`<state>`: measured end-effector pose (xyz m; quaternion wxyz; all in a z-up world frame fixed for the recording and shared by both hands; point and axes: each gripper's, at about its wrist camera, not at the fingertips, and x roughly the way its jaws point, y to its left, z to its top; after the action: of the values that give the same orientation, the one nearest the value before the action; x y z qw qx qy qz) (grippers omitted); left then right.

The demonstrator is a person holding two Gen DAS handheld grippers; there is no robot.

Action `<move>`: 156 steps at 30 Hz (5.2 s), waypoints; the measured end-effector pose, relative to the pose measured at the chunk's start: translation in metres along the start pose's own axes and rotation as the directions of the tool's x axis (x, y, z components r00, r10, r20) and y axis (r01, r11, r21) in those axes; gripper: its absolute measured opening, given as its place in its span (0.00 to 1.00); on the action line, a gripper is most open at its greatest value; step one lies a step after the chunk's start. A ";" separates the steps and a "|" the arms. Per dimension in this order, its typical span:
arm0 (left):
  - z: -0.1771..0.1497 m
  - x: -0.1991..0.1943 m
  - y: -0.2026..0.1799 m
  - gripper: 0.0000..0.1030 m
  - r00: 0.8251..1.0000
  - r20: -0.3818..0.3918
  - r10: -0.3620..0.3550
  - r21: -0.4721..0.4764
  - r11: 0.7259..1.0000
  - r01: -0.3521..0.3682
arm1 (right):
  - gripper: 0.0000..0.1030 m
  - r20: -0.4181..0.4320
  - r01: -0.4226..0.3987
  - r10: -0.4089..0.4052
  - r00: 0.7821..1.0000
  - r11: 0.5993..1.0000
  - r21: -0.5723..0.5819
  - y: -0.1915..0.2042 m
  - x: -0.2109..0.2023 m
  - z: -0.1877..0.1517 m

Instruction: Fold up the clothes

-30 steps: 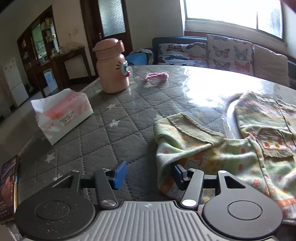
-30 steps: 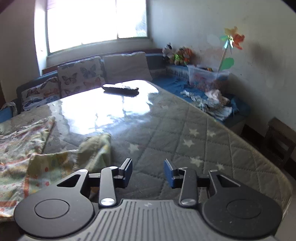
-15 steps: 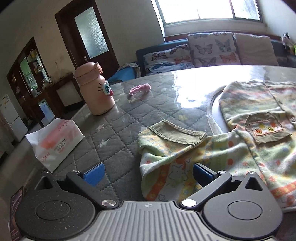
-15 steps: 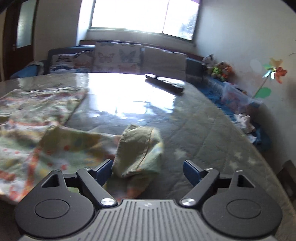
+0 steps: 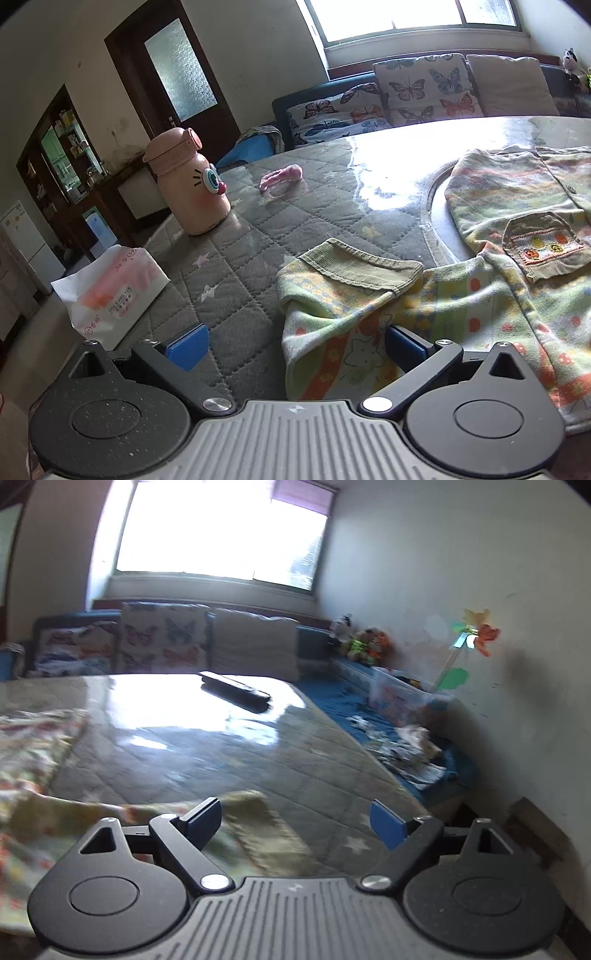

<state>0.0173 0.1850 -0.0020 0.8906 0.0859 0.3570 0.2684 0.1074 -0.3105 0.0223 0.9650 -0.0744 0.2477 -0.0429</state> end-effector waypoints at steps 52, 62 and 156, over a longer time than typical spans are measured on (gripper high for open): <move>0.046 0.018 -0.022 1.00 0.997 0.010 -0.071 -0.040 0.997 0.071 | 1.00 -0.178 -0.241 0.246 0.953 0.969 0.050 0.053 0.043 -0.017; 0.115 0.062 -0.044 1.00 0.889 0.024 -0.458 -0.193 0.870 0.454 | 1.00 -0.178 -0.242 0.247 0.953 0.969 0.050 0.052 0.043 -0.018; 0.132 0.064 -0.117 0.99 0.635 0.026 -0.772 -0.030 0.635 0.772 | 1.00 -0.178 -0.244 0.250 0.952 0.968 0.054 0.051 0.042 -0.018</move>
<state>0.1948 0.1259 0.0167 0.9233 -0.0901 0.3496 -0.1312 0.1377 -0.2678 -0.0212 0.9370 -0.0233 0.3420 0.0675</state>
